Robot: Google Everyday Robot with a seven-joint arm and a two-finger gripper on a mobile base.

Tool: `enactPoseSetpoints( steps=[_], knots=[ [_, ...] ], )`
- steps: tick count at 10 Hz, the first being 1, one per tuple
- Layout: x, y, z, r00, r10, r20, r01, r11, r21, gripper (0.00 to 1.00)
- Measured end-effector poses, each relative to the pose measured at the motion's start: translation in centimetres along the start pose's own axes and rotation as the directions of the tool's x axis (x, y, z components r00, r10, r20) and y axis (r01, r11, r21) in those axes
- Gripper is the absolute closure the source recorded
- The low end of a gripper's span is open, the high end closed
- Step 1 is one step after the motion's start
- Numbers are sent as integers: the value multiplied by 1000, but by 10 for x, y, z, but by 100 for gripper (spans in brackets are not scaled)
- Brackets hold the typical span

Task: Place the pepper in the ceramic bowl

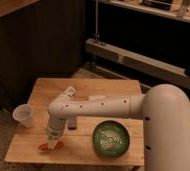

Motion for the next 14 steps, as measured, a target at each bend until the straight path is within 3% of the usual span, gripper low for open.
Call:
enactPoseSetpoints(
  steps=[14],
  knots=[
    [-7, 1, -10, 999, -34, 12, 34, 999, 12, 97]
  ],
)
